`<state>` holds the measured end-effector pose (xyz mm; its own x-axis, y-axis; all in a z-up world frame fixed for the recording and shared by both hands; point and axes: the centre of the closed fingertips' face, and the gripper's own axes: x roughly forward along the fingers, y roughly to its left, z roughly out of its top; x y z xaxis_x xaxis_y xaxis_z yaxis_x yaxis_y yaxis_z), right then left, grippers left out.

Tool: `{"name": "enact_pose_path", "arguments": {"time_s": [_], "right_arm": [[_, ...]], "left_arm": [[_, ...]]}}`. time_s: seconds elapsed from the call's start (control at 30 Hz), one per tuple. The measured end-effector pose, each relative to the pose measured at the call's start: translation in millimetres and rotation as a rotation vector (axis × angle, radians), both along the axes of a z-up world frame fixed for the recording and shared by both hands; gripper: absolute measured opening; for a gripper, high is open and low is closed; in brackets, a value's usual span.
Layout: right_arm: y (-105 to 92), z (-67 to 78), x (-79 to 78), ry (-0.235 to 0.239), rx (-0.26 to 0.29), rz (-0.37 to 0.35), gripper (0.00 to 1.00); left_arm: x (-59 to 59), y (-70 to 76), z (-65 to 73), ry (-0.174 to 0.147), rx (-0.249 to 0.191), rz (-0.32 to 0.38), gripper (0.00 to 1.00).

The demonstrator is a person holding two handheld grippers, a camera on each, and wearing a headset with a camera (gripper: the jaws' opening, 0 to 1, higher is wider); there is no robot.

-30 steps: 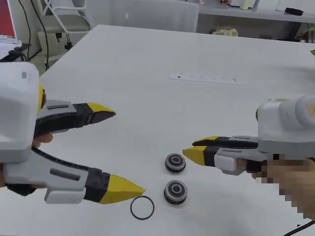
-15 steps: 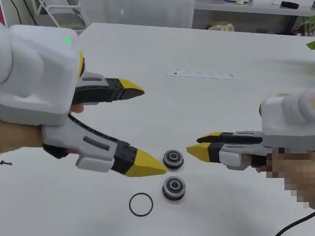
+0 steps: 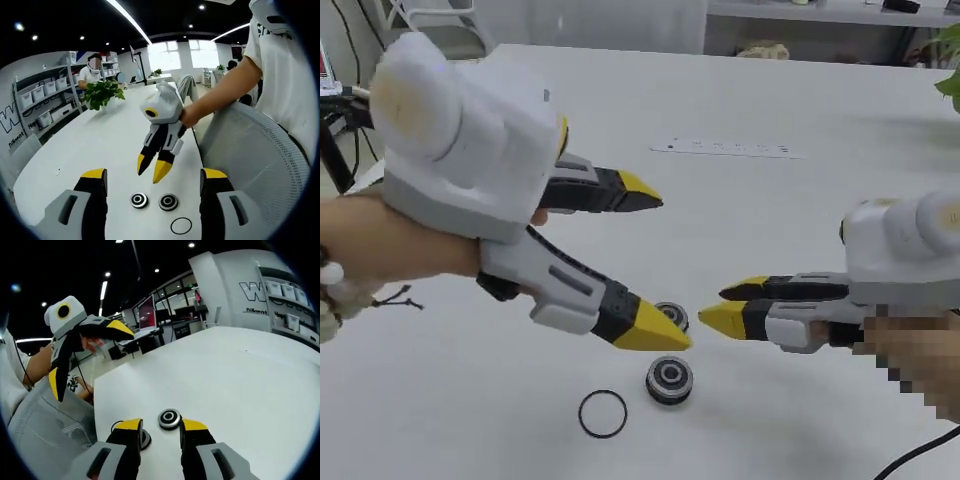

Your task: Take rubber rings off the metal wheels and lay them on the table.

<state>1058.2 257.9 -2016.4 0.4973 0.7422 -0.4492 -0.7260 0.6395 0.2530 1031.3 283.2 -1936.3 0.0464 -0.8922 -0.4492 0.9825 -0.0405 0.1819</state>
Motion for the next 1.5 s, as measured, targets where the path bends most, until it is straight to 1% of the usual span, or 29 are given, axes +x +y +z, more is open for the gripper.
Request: {"name": "enact_pose_path", "arguments": {"time_s": [0.03,0.07,0.13,0.27,0.33,0.37,0.43,0.47,0.5,0.57,0.67,0.73,0.83,0.9,1.0,1.03,1.1,1.17,1.23,1.37,1.4,1.5], "right_arm": [[0.4,-0.8,-0.4,-0.001,-0.005,0.004,0.29],[0.4,-1.9,-0.5,-0.004,-0.013,0.008,0.30],[0.4,-2.9,-0.7,-0.013,-0.025,0.015,0.32],[2.0,-4.3,-2.5,-0.008,-0.020,0.033,0.31],[2.3,-8.5,-3.8,0.001,-0.038,0.042,0.31],[2.8,-10.2,-4.9,0.004,-0.044,0.049,0.31],[3.8,-11.9,-6.3,0.006,-0.051,0.057,0.30],[4.7,-12.8,-7.4,0.008,-0.054,0.063,0.30],[5.3,-13.6,-8.0,0.010,-0.056,0.066,0.30],[5.7,-16.3,-9.8,0.012,-0.069,0.080,0.29],[7.3,-18.2,-11.8,0.014,-0.078,0.095,0.28],[7.7,-20.0,-12.4,0.014,-0.087,0.101,0.28],[8.4,-26.8,-14.9,0.032,-0.103,0.107,0.28],[9.4,-33.1,-19.3,0.046,-0.124,0.125,0.27],[10.8,-39.1,-23.3,0.055,-0.148,0.146,0.27],[11.6,-41.1,-24.6,0.057,-0.154,0.154,0.27],[12.9,-44.0,-27.2,0.061,-0.165,0.168,0.27],[14.0,-46.1,-29.6,0.064,-0.174,0.183,0.26],[15.0,-47.5,-31.2,0.062,-0.183,0.193,0.26],[18.9,-49.1,-36.1,0.058,-0.192,0.228,0.26],[19.6,-50.4,-37.0,0.058,-0.199,0.234,0.26],[21.4,-52.6,-40.0,0.060,-0.208,0.251,0.26]], "left_arm": [[0.6,-1.1,-2.4,0.004,-0.002,-0.002,0.72],[2.1,-3.0,-6.0,0.017,-0.014,0.001,0.71],[5.3,-4.2,-13.2,0.027,-0.023,0.018,0.69],[5.6,-4.0,-27.8,0.043,-0.025,0.038,0.69],[5.9,-2.2,-36.2,0.042,-0.018,0.051,0.65],[5.9,-1.5,-39.8,0.043,-0.022,0.056,0.62],[5.9,-1.3,-44.1,0.065,-0.031,0.064,0.58],[6.1,-1.0,-48.1,0.085,-0.031,0.072,0.58],[6.0,-0.9,-50.4,0.093,-0.029,0.076,0.57],[5.4,-0.7,-56.9,0.095,-0.025,0.079,0.56],[3.2,-0.4,-64.0,0.110,-0.015,0.077,0.53],[3.6,-0.5,-66.7,0.118,-0.018,0.084,0.51],[8.6,1.3,-74.7,0.117,-0.005,0.119,0.52],[10.6,2.2,-78.5,0.127,-0.005,0.133,0.51],[11.3,3.0,-83.5,0.132,0.002,0.142,0.48],[12.1,3.1,-85.7,0.141,0.002,0.147,0.47],[12.3,0.9,-87.0,0.171,-0.012,0.160,0.46],[10.0,-1.6,-89.4,0.164,-0.008,0.150,0.44],[6.6,-2.7,-93.8,0.153,0.012,0.132,0.40],[-1.5,-5.5,-103.1,0.150,0.043,0.096,0.34],[-3.0,-6.1,-105.6,0.142,0.054,0.087,0.32],[-4.5,-6.7,-110.0,0.140,0.069,0.077,0.27]]}}
